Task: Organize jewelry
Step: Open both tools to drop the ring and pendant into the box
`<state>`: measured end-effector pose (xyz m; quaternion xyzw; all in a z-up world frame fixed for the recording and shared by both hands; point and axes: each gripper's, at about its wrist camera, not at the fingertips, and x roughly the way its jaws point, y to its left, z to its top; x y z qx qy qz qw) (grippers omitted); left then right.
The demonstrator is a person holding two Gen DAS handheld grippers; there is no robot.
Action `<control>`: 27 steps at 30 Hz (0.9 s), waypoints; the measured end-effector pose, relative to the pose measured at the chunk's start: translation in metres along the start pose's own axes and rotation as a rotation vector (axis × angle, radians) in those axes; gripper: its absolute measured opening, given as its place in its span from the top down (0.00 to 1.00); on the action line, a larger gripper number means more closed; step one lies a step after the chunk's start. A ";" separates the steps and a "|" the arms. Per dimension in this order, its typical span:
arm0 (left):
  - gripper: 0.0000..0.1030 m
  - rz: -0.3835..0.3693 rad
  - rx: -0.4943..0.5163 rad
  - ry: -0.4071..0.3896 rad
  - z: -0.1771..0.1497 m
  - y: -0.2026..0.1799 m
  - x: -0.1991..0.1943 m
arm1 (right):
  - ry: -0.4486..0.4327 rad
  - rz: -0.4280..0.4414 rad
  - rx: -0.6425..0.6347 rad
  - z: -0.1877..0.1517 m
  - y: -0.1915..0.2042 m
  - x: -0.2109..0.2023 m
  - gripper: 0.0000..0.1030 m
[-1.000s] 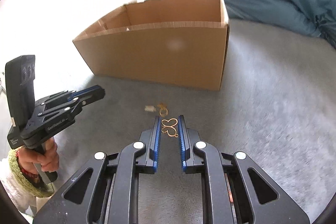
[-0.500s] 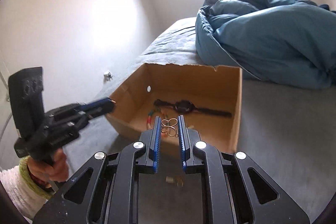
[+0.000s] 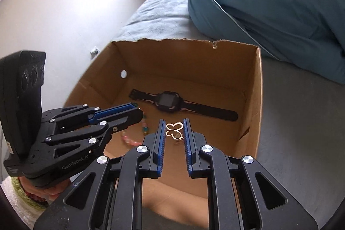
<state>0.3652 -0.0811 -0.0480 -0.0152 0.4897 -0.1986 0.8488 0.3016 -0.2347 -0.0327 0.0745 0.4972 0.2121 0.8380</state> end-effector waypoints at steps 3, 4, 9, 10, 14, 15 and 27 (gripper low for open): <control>0.88 0.005 -0.012 0.025 0.001 0.001 0.007 | 0.004 -0.017 -0.002 0.001 -0.004 0.005 0.81; 0.88 0.007 -0.016 0.028 0.002 0.002 0.009 | 0.004 -0.021 -0.004 0.003 -0.004 0.007 0.81; 0.88 0.008 -0.033 0.019 0.002 0.005 0.011 | -0.008 -0.035 -0.014 0.003 -0.006 0.004 0.79; 0.88 0.009 -0.036 0.017 0.002 0.006 0.010 | -0.013 -0.035 -0.015 0.003 -0.006 0.002 0.78; 0.88 0.013 -0.039 0.004 0.000 0.007 0.004 | -0.044 -0.028 -0.015 0.004 -0.004 -0.007 0.71; 0.88 0.011 -0.038 -0.002 -0.001 0.007 0.000 | -0.051 -0.023 -0.014 0.004 -0.004 -0.009 0.67; 0.68 -0.019 -0.041 -0.105 -0.009 0.003 -0.053 | -0.163 0.004 -0.007 -0.012 0.006 -0.069 0.59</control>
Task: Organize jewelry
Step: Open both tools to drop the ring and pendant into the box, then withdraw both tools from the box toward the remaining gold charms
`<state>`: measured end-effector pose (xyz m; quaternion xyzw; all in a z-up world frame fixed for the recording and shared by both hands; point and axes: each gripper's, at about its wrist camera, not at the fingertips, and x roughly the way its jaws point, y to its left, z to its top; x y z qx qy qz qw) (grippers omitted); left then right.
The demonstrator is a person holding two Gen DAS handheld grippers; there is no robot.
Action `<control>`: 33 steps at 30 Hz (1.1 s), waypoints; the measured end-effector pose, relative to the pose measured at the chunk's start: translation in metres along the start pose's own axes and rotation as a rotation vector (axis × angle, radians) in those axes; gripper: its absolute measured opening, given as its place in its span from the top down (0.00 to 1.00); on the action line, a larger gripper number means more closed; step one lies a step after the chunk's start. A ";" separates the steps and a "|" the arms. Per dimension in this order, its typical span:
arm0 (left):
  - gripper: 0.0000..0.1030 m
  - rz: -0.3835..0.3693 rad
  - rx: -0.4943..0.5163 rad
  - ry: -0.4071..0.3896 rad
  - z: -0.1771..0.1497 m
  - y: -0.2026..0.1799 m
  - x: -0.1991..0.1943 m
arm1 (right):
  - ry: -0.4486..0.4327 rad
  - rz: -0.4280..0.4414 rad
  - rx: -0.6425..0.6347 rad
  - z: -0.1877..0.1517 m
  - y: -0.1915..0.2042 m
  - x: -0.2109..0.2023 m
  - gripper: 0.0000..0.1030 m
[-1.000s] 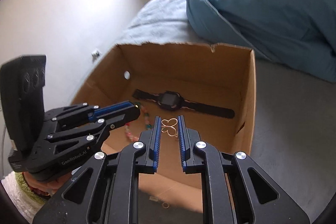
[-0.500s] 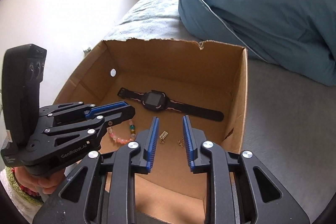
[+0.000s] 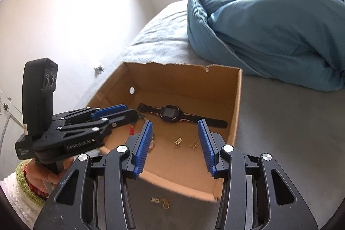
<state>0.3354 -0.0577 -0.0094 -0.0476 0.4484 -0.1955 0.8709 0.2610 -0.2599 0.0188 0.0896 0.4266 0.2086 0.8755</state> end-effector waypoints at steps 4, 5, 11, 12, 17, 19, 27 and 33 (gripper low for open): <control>0.68 -0.001 0.046 -0.065 -0.016 -0.007 -0.037 | -0.039 0.006 0.011 -0.015 -0.001 -0.030 0.57; 0.68 -0.002 0.056 -0.078 -0.021 -0.008 -0.044 | -0.049 0.009 0.018 -0.022 -0.002 -0.039 0.57; 0.68 -0.013 0.113 -0.135 -0.068 -0.017 -0.084 | -0.089 0.020 0.072 -0.064 -0.008 -0.075 0.57; 0.68 -0.012 0.125 -0.141 -0.075 -0.018 -0.088 | -0.096 0.021 0.081 -0.075 -0.009 -0.081 0.57; 0.68 -0.019 0.162 -0.139 -0.116 -0.021 -0.095 | -0.120 0.008 0.122 -0.121 -0.010 -0.097 0.57; 0.68 -0.027 0.166 -0.130 -0.129 -0.020 -0.092 | -0.120 0.013 0.142 -0.134 -0.011 -0.097 0.57; 0.68 -0.057 0.154 -0.064 -0.167 -0.016 -0.046 | -0.110 -0.040 0.101 -0.167 0.001 -0.063 0.57; 0.68 -0.069 0.206 -0.047 -0.175 -0.025 -0.022 | -0.095 -0.035 0.059 -0.173 0.005 -0.034 0.60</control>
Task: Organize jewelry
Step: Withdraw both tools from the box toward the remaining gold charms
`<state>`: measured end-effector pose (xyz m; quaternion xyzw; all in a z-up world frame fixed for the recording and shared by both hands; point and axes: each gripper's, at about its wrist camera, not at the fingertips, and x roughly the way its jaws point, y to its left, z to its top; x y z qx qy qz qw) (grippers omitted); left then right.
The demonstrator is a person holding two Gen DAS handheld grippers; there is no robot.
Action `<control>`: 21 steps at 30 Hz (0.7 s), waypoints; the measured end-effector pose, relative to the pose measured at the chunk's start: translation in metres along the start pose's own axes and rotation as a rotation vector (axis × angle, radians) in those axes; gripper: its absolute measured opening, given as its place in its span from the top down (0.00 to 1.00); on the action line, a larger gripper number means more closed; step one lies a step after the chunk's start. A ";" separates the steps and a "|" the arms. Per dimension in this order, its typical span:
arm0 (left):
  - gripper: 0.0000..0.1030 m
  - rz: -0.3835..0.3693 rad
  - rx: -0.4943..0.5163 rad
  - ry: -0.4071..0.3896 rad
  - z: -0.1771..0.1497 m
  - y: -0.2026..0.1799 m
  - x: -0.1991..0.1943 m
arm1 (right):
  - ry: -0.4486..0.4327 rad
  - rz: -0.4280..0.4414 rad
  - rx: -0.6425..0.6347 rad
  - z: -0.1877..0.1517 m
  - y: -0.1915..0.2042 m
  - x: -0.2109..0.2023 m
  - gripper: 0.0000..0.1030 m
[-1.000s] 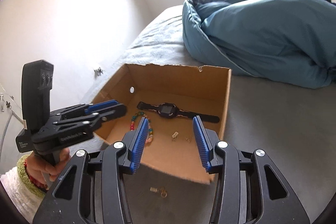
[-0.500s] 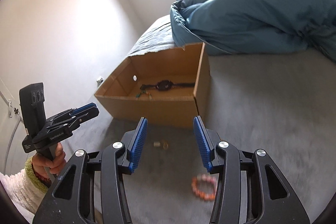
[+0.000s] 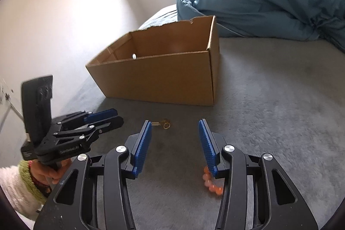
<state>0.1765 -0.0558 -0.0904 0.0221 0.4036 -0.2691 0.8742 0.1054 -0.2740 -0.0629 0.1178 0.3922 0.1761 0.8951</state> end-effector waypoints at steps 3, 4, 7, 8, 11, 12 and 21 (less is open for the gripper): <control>0.68 -0.008 0.033 0.017 0.004 -0.005 0.014 | 0.021 0.014 -0.027 0.003 0.003 0.015 0.63; 0.68 -0.008 0.040 0.022 0.005 -0.006 0.017 | 0.027 0.017 -0.039 0.004 0.004 0.019 0.64; 0.68 -0.010 0.056 0.030 0.008 -0.008 0.028 | 0.052 0.016 -0.085 0.008 0.006 0.033 0.68; 0.68 -0.012 0.060 0.032 0.009 -0.008 0.031 | 0.056 0.021 -0.095 0.009 0.006 0.035 0.68; 0.68 -0.019 0.066 0.042 0.010 -0.007 0.040 | 0.071 0.041 -0.133 0.010 0.007 0.044 0.68; 0.68 -0.021 0.069 0.048 0.010 -0.008 0.044 | 0.081 0.047 -0.144 0.010 0.007 0.049 0.68; 0.77 -0.012 0.109 0.127 0.003 -0.012 0.071 | 0.159 0.079 -0.194 0.002 0.003 0.077 0.76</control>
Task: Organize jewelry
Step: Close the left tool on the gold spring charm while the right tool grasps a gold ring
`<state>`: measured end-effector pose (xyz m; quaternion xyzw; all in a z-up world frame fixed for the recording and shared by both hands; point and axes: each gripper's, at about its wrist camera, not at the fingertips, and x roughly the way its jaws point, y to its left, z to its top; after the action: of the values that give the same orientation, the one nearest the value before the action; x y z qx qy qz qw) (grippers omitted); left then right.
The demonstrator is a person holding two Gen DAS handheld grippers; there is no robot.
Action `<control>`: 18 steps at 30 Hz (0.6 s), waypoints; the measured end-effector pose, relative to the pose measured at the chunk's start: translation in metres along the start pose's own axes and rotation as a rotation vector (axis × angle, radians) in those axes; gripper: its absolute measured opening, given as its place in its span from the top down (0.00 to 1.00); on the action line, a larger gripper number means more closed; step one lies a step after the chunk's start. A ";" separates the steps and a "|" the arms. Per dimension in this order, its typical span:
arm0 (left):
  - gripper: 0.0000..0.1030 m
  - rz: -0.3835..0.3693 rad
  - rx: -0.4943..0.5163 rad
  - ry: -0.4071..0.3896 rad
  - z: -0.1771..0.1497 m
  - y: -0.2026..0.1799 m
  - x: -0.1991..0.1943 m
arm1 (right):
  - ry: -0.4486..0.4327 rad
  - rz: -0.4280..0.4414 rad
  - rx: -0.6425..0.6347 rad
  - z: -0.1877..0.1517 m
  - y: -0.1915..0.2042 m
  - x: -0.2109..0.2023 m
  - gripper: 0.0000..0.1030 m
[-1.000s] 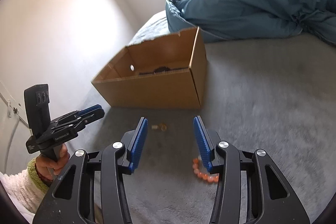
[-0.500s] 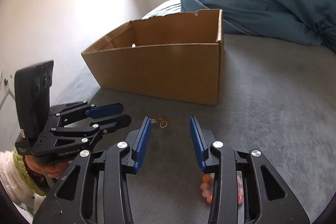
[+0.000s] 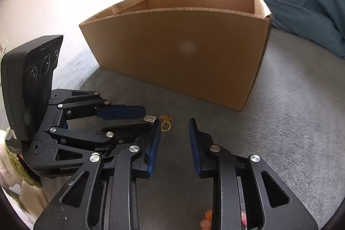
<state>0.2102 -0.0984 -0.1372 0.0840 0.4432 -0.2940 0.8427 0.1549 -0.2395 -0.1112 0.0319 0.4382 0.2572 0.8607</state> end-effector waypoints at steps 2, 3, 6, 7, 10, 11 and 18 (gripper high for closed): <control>0.79 0.002 -0.006 0.014 0.000 0.001 0.004 | 0.011 0.010 -0.012 -0.001 0.001 0.004 0.77; 0.80 0.002 -0.011 0.018 0.000 0.002 0.006 | 0.015 0.013 -0.016 -0.001 0.001 0.005 0.78; 0.82 -0.004 -0.019 0.025 0.001 0.002 0.009 | 0.032 0.026 -0.031 0.000 0.002 0.010 0.78; 0.82 -0.003 -0.021 0.028 0.000 0.002 0.009 | 0.039 0.029 -0.035 0.000 0.002 0.011 0.79; 0.85 0.004 -0.023 0.039 0.000 0.002 0.010 | 0.058 0.034 -0.044 0.000 0.002 0.016 0.81; 0.85 0.006 -0.023 0.041 -0.001 0.002 0.010 | 0.062 0.036 -0.046 0.000 0.003 0.017 0.82; 0.88 0.022 -0.025 0.049 0.002 -0.001 0.013 | 0.094 0.016 -0.072 0.000 0.006 0.027 0.83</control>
<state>0.2162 -0.1053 -0.1463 0.0856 0.4664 -0.2773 0.8356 0.1657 -0.2210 -0.1294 -0.0075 0.4683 0.2810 0.8377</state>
